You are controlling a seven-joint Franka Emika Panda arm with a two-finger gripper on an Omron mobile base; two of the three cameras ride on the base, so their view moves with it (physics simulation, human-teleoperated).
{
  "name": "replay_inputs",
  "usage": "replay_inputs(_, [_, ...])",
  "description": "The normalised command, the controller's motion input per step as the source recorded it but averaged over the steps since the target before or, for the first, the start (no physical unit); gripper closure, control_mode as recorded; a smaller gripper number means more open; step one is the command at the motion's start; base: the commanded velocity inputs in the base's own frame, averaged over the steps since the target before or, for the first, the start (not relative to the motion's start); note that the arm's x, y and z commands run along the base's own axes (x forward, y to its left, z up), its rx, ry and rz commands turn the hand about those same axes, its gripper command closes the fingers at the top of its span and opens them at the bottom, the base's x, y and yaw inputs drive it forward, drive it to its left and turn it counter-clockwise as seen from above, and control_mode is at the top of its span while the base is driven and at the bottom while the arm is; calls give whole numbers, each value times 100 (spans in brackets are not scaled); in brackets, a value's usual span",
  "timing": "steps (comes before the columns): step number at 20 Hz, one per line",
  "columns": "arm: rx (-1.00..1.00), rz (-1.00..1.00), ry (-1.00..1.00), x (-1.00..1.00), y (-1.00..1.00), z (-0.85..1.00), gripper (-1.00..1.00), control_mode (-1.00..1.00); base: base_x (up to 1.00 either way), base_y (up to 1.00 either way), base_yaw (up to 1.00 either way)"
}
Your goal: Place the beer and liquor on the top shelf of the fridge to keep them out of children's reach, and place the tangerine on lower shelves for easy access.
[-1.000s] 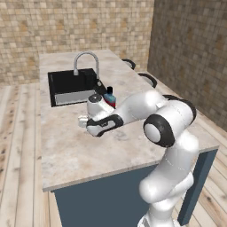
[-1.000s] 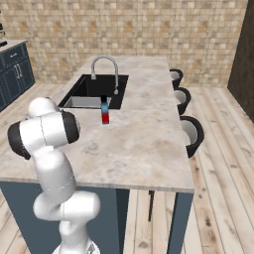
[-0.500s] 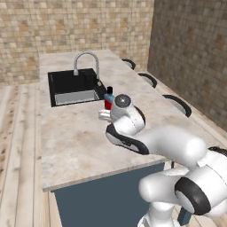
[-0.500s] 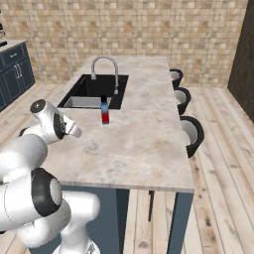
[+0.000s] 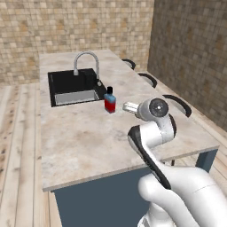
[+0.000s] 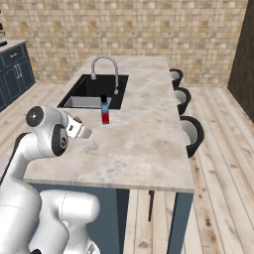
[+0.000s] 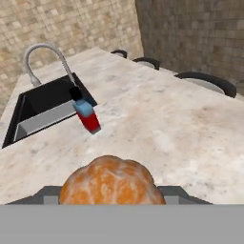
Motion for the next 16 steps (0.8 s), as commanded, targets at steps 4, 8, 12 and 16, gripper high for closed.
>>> replay_inputs(4, [0,-5,-2,-58,-65,100,100,-100,0,0,0])
replay_inputs(8, [-1,0,1,-75,-55,98,100,-100,0,0,0])
replay_inputs(12, [-5,0,12,-74,-32,88,100,-100,0,0,0])
replay_inputs(16, [-9,0,20,-76,-7,64,100,-100,0,0,0])
